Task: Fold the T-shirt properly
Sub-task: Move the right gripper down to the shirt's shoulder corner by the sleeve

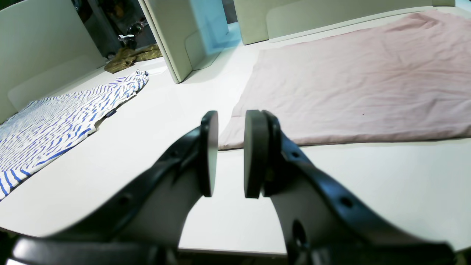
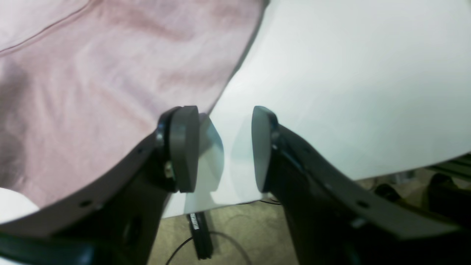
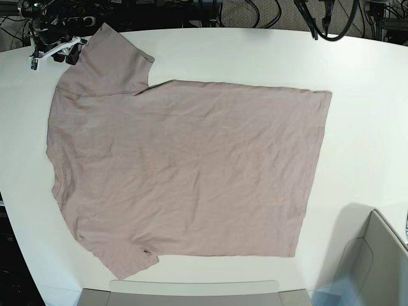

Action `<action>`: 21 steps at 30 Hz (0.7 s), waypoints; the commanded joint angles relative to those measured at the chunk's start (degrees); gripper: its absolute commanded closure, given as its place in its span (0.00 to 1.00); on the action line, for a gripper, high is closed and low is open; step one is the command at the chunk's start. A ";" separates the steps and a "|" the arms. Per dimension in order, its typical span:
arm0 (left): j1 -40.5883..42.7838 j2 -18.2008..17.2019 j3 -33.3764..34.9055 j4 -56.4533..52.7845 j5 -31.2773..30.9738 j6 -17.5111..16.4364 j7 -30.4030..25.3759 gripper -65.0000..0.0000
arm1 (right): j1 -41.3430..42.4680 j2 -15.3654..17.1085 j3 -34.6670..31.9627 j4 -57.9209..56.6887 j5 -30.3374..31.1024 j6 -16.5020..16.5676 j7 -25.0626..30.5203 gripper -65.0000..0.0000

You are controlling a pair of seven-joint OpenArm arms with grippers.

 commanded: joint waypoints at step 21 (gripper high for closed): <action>1.01 -0.06 0.11 0.51 -0.03 0.25 -1.67 0.79 | 0.07 -1.20 8.57 15.81 -0.77 0.78 -18.82 0.63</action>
